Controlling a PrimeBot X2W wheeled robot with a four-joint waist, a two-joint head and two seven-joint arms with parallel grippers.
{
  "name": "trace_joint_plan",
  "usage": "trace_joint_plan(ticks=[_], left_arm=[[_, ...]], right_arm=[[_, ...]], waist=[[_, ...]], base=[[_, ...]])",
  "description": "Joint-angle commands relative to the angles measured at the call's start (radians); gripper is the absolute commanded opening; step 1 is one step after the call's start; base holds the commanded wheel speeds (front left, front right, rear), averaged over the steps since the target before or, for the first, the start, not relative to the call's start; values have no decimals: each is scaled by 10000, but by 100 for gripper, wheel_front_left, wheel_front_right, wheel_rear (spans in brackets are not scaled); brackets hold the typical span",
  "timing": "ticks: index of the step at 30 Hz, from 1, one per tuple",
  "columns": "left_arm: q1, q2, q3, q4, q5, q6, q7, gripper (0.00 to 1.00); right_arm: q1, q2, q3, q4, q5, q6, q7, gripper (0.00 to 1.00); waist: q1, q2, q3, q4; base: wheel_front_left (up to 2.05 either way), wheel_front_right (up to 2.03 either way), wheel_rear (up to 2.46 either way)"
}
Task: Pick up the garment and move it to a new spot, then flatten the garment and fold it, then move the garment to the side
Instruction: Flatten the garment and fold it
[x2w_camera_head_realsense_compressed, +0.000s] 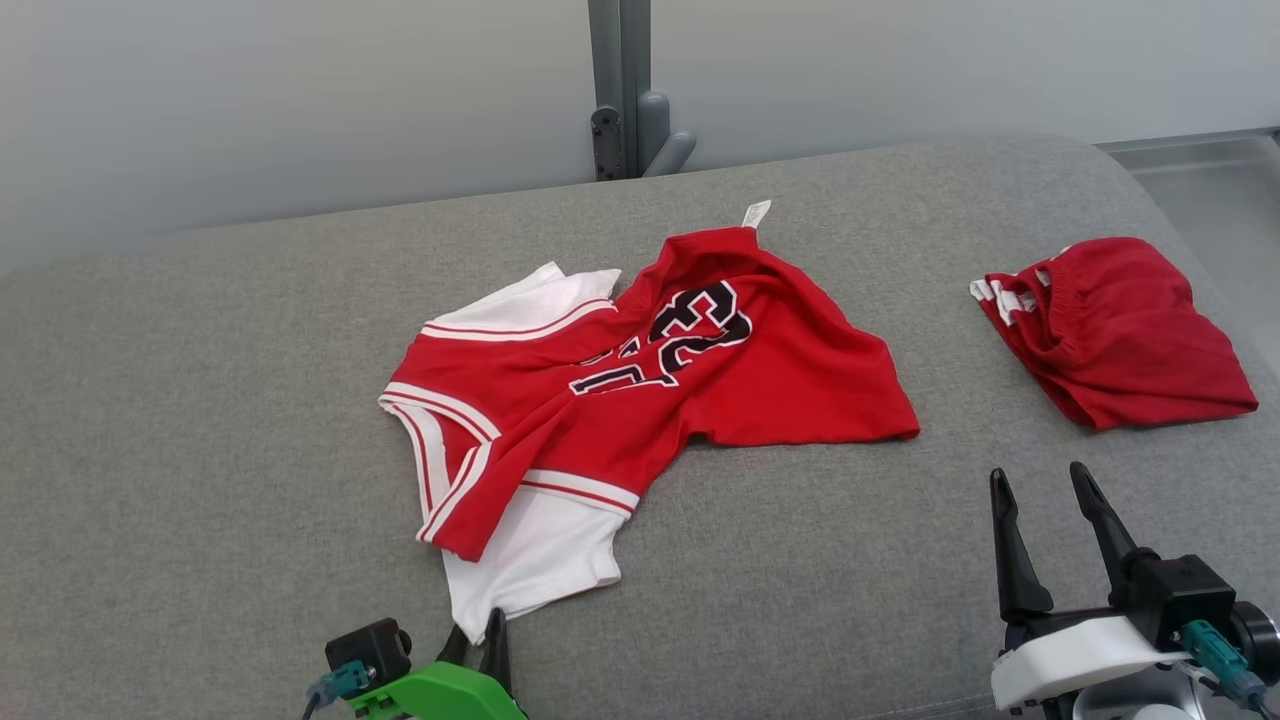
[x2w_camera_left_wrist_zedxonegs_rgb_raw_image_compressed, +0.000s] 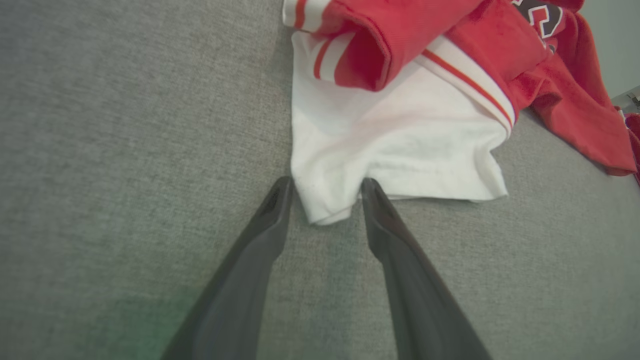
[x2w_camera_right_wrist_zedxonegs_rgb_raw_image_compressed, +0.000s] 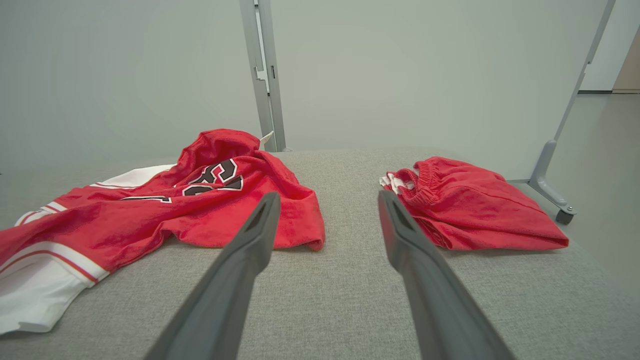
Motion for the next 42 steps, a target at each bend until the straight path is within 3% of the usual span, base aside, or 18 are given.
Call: trace_joint_plan(ticks=[1,2,3,4,12,16,23,31,42], left_arm=[[-183,30,-76,75,-182,-62,-83,45],[-255,30,-135,109,-365,-82,-141,34],[-320,30,-187,141,-470,-94,-224,11],[-377,30,-253,179,-560,-119,-295,0],[-757,35,-45,-270,-1038,-519,-838,0],[-397,58,1349,-1679,-252,-447,-862,0],[442,47,2416,-3529,664,-473,-865,0],[879,42,2649,-4401,1085,-334,-866,0],[906,36,2318,-4371,1136,-378,-867,0]], right_arm=[[-70,-3,-15,35,-32,-16,-35,100],[-80,-3,-22,49,-37,-16,-35,100],[-98,-3,-27,58,-36,-16,-35,100],[-114,-3,-35,69,-27,-16,-35,100],[-125,-4,-248,430,138,-16,-33,100],[-183,-3,-373,923,317,-16,-35,100],[-363,-6,-543,1849,985,-16,-33,100],[-983,-12,-352,3160,1519,-16,-33,100],[-2300,-13,-84,5651,1432,-16,361,100]], waist=[[0,0,32,-19],[0,0,47,-22],[0,0,61,-21],[0,0,76,-16],[0,0,197,316],[0,0,250,675],[0,0,293,1174],[0,0,427,1610],[0,0,669,2307]], base=[[0,0,0],[0,0,0],[0,0,0],[0,0,0],[0,0,0],[0,0,0],[0,0,0],[0,0,0],[0,0,0]])
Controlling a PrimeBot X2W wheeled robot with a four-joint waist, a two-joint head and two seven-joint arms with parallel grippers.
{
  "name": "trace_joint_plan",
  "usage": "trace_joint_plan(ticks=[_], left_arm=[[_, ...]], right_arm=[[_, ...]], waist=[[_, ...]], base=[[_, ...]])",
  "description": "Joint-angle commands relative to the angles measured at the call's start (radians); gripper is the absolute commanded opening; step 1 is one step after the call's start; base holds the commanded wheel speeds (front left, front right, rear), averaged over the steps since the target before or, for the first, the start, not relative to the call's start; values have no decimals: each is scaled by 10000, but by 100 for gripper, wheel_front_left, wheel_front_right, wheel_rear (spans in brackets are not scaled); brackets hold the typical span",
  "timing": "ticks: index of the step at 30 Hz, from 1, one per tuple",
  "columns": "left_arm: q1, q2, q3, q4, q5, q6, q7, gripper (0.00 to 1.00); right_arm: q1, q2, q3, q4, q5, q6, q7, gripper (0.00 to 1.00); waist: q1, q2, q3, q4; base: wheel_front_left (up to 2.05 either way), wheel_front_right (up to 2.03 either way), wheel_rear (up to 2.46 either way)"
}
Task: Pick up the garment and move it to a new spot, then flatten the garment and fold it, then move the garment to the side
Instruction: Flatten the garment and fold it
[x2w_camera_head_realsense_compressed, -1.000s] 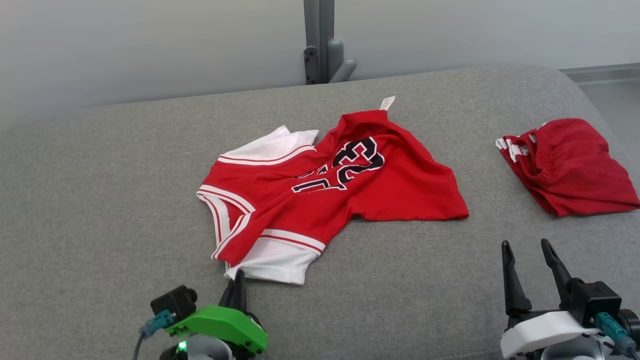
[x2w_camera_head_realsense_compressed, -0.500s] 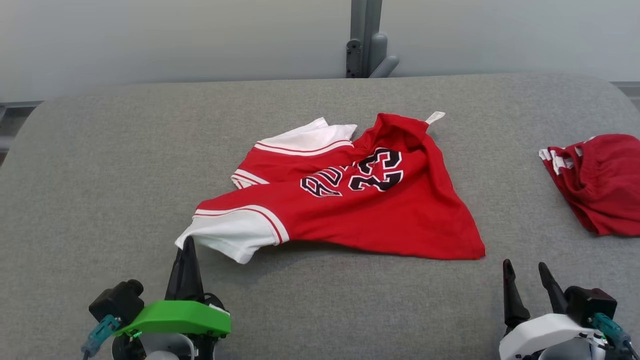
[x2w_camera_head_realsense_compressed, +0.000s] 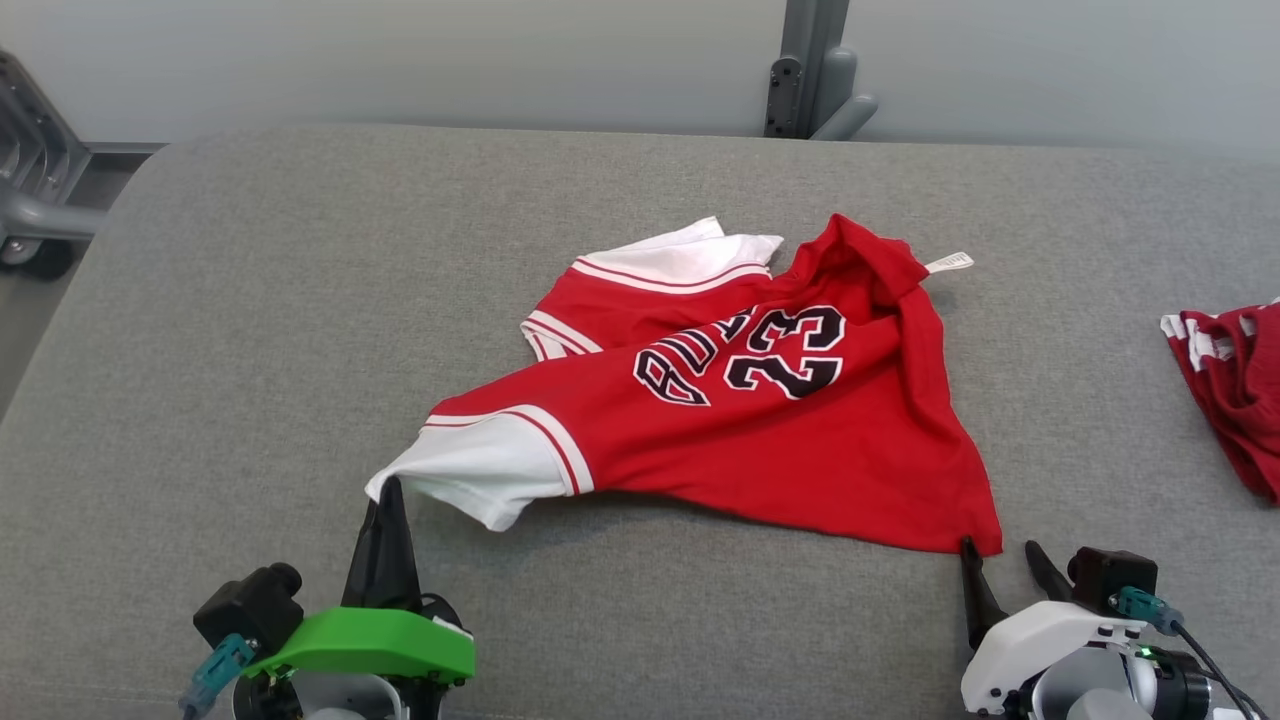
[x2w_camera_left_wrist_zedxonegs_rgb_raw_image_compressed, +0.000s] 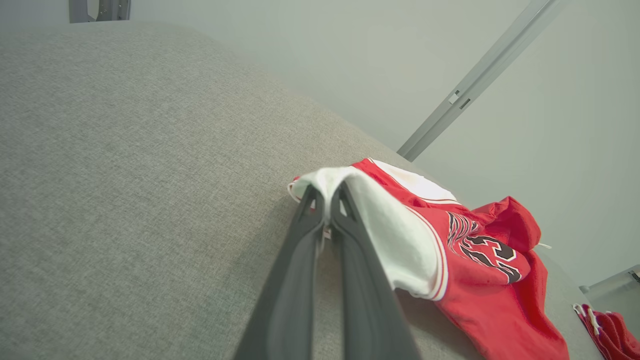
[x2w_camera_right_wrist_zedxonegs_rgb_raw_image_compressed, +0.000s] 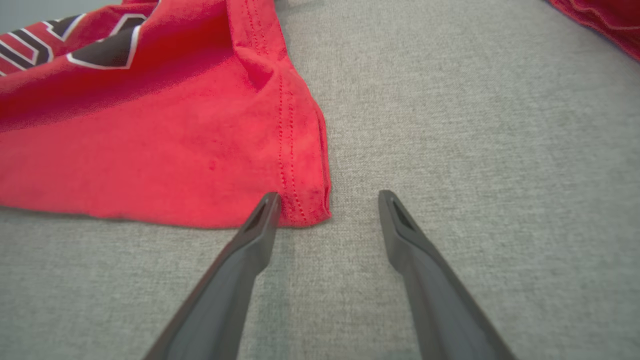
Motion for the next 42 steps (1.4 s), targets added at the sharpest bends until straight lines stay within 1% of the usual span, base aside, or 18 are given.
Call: trace_joint_plan(ticks=[1,4,5,7,8,9,11,12,15,19,23,24,25,29,30,31,36,42], left_arm=[[56,35,-33,34,-2,-37,-26,0],[25,34,-130,90,-74,-36,-27,0],[15,35,-143,99,-89,-33,-26,0],[2,33,-176,116,-117,-18,-28,0],[4,33,-181,125,-125,-8,-28,0],[14,33,-183,132,-125,7,-28,0],[48,34,-184,132,-131,2,-28,0],[48,34,-191,115,-127,-48,-28,0],[1,33,-242,-44,-96,-237,-28,0],[-152,31,-317,-290,-118,-335,-28,0],[-338,31,-285,-723,-86,-419,-26,0],[-444,33,-221,-1031,-50,-416,-27,0],[-503,33,-171,-1207,-120,-436,-27,0],[-799,33,-25,-2040,-236,-556,-27,0],[-799,33,-25,-2040,-236,-556,-27,0],[-925,32,72,-2502,-195,-638,-25,0],[-1226,94,273,-3757,-241,-730,-1,0],[-1489,322,395,-5632,-302,-551,397,0]], right_arm=[[-200,-28,39,287,3,-16,67,100],[-435,-25,177,859,90,-16,138,100],[-487,-11,244,1023,106,-13,175,97],[-604,-5,347,1260,215,-8,108,75],[-650,-1,386,1366,250,-8,75,47],[-674,1,444,1466,292,-8,72,33],[-745,-2,543,1629,410,-10,40,2],[-791,-2,592,1658,489,-11,-4,0],[-966,-24,631,1261,992,-11,-260,0],[-907,-27,683,270,1755,-11,-359,0],[-600,-31,624,-1476,2235,-11,-354,0],[-435,-28,625,-2378,2520,-10,-355,0],[-361,-27,654,-2813,2759,-10,-356,0],[8,-74,662,-4384,3465,-10,-247,0],[8,-74,662,-4384,3465,-10,-247,0],[195,-122,613,-5157,3772,-10,-78,0],[632,-160,353,-7013,4314,-10,395,0],[1005,-118,-18,-9160,4850,-8,912,0]], waist=[[0,0,90,172],[0,0,110,296],[0,0,116,323],[0,0,108,366],[0,0,95,376],[0,0,70,381],[0,0,-6,371],[0,0,-45,358],[0,0,-275,218],[0,0,-581,-37],[0,0,-800,-406],[0,0,-870,-618],[0,0,-911,-729],[0,0,-1018,-1077],[0,0,-1018,-1077],[0,0,-1057,-1237],[0,0,-1137,-1640],[0,0,-1174,-2061]], base=[[0,0,0],[0,0,0],[0,0,0],[0,0,0],[0,0,0],[0,0,0],[0,0,0],[0,0,0],[0,0,0],[0,0,0],[0,0,0],[0,0,0],[0,0,0],[0,0,0],[0,0,0],[0,0,0],[0,0,0],[0,0,0]])
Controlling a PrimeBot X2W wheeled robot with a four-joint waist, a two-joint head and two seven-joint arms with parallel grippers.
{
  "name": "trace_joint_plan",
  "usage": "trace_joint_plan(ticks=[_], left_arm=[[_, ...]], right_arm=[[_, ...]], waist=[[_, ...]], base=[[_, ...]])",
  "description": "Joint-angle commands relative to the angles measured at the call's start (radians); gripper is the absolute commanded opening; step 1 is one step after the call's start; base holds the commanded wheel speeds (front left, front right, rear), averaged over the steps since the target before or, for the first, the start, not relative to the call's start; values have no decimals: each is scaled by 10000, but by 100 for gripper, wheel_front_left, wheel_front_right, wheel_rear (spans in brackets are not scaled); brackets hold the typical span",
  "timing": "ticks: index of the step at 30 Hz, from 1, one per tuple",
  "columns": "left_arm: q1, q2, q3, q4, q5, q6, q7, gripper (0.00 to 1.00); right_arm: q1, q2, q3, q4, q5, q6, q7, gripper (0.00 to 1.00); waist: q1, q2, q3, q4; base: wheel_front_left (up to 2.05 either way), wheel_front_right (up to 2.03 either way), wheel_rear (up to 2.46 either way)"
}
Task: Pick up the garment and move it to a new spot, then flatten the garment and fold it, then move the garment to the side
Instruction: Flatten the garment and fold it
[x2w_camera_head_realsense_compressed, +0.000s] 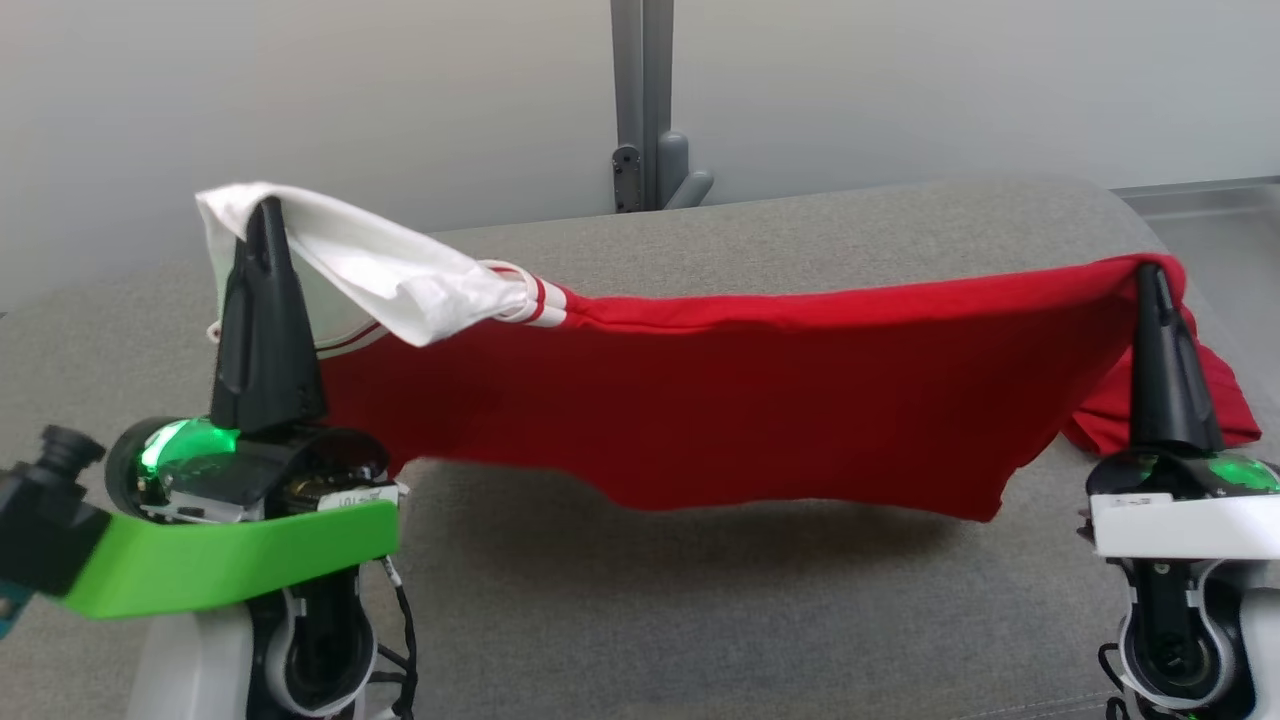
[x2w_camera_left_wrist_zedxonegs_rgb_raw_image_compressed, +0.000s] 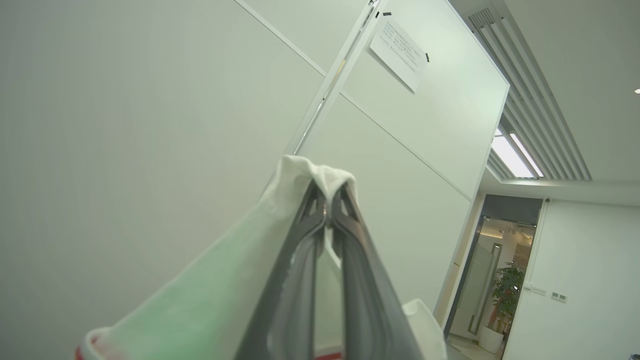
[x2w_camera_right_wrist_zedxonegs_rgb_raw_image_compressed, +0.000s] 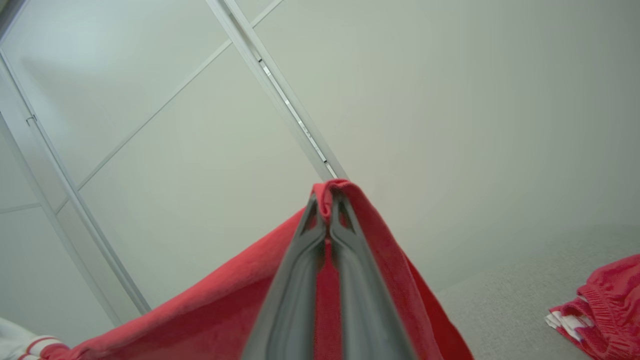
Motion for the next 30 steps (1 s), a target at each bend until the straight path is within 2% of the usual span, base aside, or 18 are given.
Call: trace_joint_plan(ticks=[1,8,14,18,22,27,30], left_arm=[[-171,84,32,-287,9,62,78,0],[-525,315,-30,-2272,-55,390,864,0],[-938,487,-146,-2486,-110,553,1457,0],[-1582,555,-145,-1834,-214,455,1693,0],[-2935,698,-12,-752,-321,217,1902,0],[-5924,883,198,1236,-231,15,2273,0],[-8192,999,398,2945,25,69,2301,0]], right_arm=[[136,-13,-94,-297,149,1,96,0],[440,39,-753,-2283,694,1,851,0],[550,69,-1171,-2868,903,1,1481,0],[-34,71,-1194,-2442,1032,1,1721,0],[-1493,64,-1088,-1552,831,1,2045,0],[-4880,68,-1036,193,176,1,2367,0],[-7454,46,-815,1834,-620,1,2275,0]], waist=[[0,0,-41,-211],[0,0,33,-438],[0,0,359,-445],[0,0,1056,-378],[0,0,2031,-336],[0,0,3470,-230],[0,0,4253,-280]], base=[[0,0,0],[0,0,0],[0,0,0],[0,0,0],[0,0,0],[0,0,0],[0,0,0]])
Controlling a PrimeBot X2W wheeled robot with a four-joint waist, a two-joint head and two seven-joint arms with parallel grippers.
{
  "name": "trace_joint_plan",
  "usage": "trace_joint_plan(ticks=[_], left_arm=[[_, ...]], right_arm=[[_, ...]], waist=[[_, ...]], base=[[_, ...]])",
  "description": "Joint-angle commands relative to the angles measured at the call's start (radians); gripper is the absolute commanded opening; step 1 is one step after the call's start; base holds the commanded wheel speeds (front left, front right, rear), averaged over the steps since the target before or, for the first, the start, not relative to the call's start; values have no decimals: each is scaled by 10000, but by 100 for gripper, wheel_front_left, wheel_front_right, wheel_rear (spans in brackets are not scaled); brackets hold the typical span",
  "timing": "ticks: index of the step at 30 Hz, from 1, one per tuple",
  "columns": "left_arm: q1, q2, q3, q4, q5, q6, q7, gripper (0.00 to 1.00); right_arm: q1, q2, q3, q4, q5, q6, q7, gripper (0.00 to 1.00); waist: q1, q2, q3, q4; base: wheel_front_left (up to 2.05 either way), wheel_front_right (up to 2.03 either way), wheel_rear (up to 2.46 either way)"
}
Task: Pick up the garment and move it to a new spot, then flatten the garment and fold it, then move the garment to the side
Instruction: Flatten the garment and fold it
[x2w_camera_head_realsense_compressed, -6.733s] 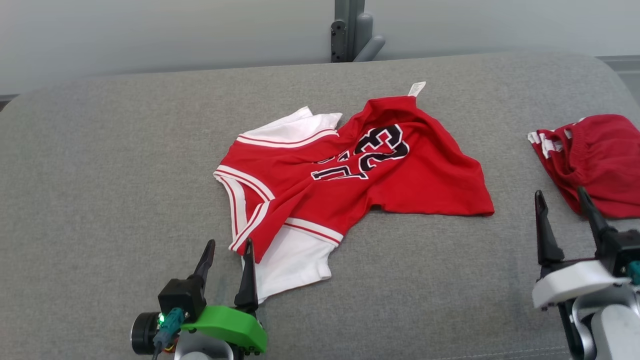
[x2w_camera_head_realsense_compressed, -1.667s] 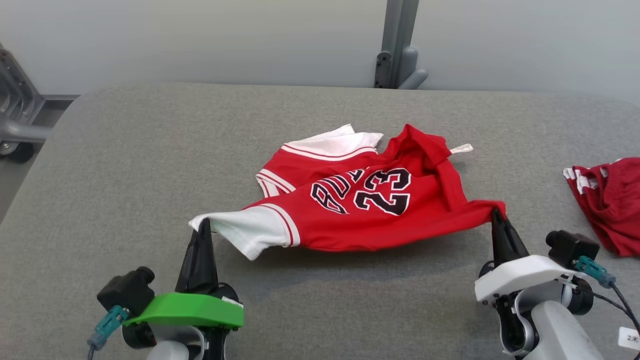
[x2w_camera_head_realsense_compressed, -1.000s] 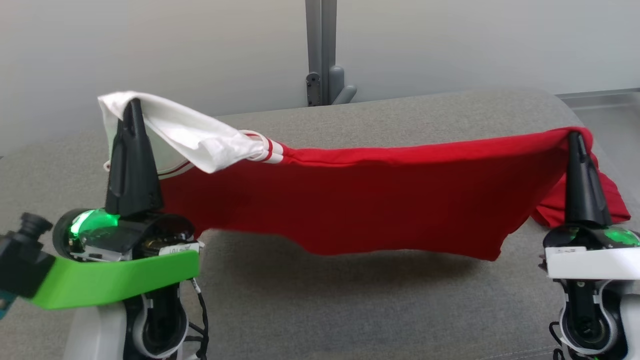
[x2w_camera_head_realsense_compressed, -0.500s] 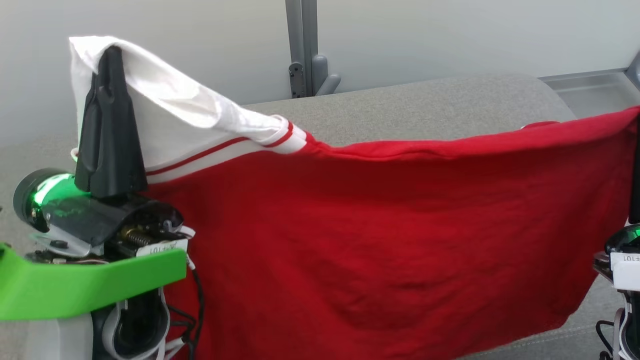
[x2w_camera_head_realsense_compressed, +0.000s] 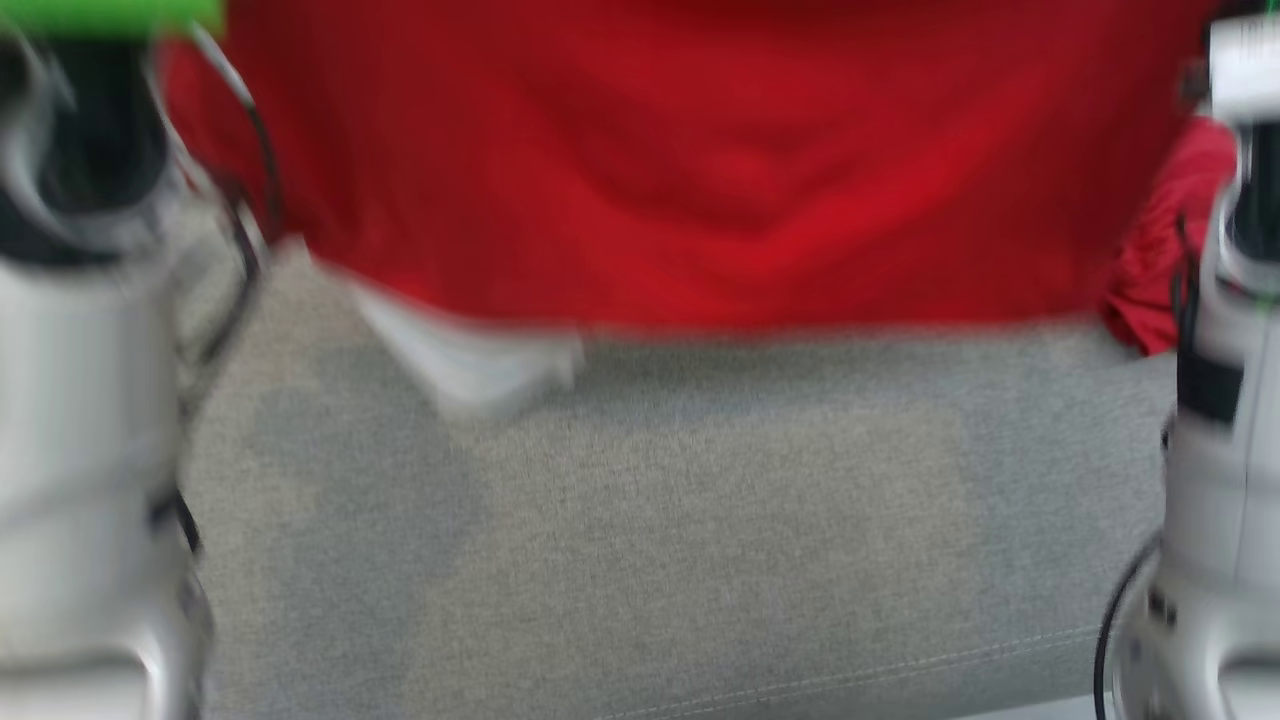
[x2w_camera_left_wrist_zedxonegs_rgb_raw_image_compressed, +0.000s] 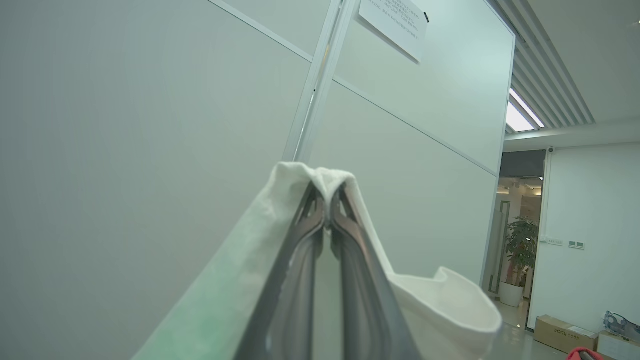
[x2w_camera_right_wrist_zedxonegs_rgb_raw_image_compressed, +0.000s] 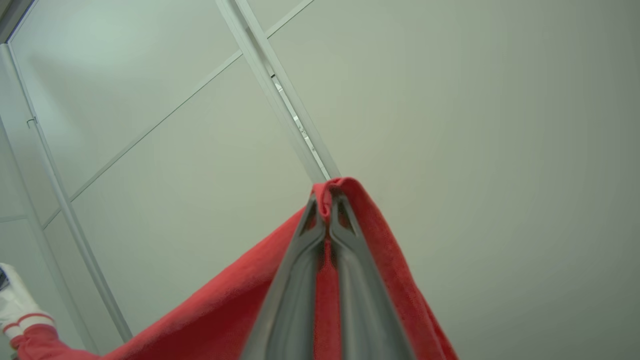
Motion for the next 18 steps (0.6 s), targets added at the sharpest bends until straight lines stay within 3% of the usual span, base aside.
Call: trace_joint_plan(ticks=[1,6,11,18], left_arm=[[-1023,145,112,707,217,9,-67,0],[-4493,286,103,3979,1191,21,-871,0],[-6975,-211,-215,6388,1762,-320,-2215,0],[-7227,-547,253,7416,1956,-908,-2802,0]], right_arm=[[-1094,-25,130,659,-399,3,-122,0],[-5021,-24,369,4056,-1697,3,-1401,0],[-7734,-160,442,7035,-3100,3,-2828,0],[-8538,-111,821,9071,-3103,3,-3597,0]], waist=[[0,-1,1694,62],[0,-1,2392,-62],[0,-1,2973,305],[0,-1,4524,701]], base=[[0,0,0],[0,0,0],[0,0,0],[0,0,0]])
